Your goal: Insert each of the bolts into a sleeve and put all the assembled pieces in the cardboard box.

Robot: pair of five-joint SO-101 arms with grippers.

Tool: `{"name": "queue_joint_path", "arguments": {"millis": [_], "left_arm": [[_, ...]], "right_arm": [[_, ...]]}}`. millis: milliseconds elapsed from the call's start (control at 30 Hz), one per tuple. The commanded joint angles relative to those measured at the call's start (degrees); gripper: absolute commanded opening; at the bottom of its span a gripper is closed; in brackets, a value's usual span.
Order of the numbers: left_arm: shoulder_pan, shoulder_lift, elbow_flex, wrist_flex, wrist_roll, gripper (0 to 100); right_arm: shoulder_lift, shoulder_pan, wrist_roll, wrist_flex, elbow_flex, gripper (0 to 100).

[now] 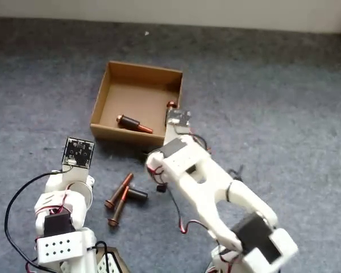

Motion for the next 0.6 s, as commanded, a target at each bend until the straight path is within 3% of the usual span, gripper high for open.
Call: {"name": "queue_joint_path", "arguments": {"millis": [0,100,267,567], "left_arm": [[-1.5,-0.4,-1.6,-0.7,-0.6,1],[-1.4,-0.4,-3.6,1.1,-0.5,1],[-1.1,-0.4,-7.4,5.8,-0.5,1],[-1.0,0.1,-18.1,9.4,-0.5,1]], "right_arm": [[-15.6,9.0,5.6,2.2,-1.2,0.5],[-21.9,16.4,5.5,0.5,1.7,0.5],[-28.1,25.5,5.5,-13.1,11.4,0.5],[-37.4,31.6,5.9,-39.6,30.7,0.5]]}}
